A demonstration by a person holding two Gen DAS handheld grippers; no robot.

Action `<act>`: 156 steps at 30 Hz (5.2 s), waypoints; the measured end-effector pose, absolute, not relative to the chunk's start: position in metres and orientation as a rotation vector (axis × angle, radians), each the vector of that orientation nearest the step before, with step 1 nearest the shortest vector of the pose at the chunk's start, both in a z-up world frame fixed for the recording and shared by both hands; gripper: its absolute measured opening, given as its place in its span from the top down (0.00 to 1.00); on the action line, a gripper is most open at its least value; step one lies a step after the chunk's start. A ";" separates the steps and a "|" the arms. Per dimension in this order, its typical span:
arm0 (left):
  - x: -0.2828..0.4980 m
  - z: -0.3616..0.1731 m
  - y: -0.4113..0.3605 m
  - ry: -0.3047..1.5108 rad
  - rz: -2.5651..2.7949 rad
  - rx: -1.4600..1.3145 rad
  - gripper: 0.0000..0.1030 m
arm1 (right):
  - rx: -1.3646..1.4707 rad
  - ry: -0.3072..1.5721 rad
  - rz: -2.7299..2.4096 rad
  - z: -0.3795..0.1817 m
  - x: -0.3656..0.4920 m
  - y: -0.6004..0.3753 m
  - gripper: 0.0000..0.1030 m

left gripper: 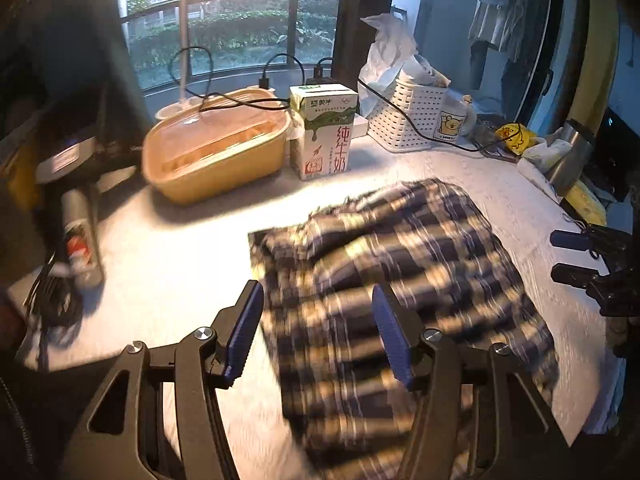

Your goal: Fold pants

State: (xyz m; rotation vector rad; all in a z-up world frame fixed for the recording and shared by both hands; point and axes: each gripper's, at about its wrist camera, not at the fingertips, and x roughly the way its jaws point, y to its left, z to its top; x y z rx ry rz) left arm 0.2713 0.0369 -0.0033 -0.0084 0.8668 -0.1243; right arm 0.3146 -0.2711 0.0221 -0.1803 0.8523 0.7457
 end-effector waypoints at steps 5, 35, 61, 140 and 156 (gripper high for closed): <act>0.309 -0.023 0.046 0.930 -0.093 -0.011 0.45 | -0.157 0.873 0.712 0.012 0.348 -0.253 0.40; 0.330 -0.058 0.076 0.933 -0.174 -0.134 0.25 | -0.065 0.929 0.674 -0.019 0.419 -0.231 0.35; 0.267 0.009 0.058 0.713 -0.262 -0.201 0.84 | -0.129 0.775 0.786 0.018 0.390 -0.186 0.83; 0.084 0.074 0.034 0.620 0.213 -0.073 0.18 | -0.156 0.641 0.776 0.068 0.233 -0.174 0.18; 0.040 0.105 -0.027 0.465 0.150 -0.068 0.09 | -0.112 0.541 0.614 0.100 0.176 -0.269 0.18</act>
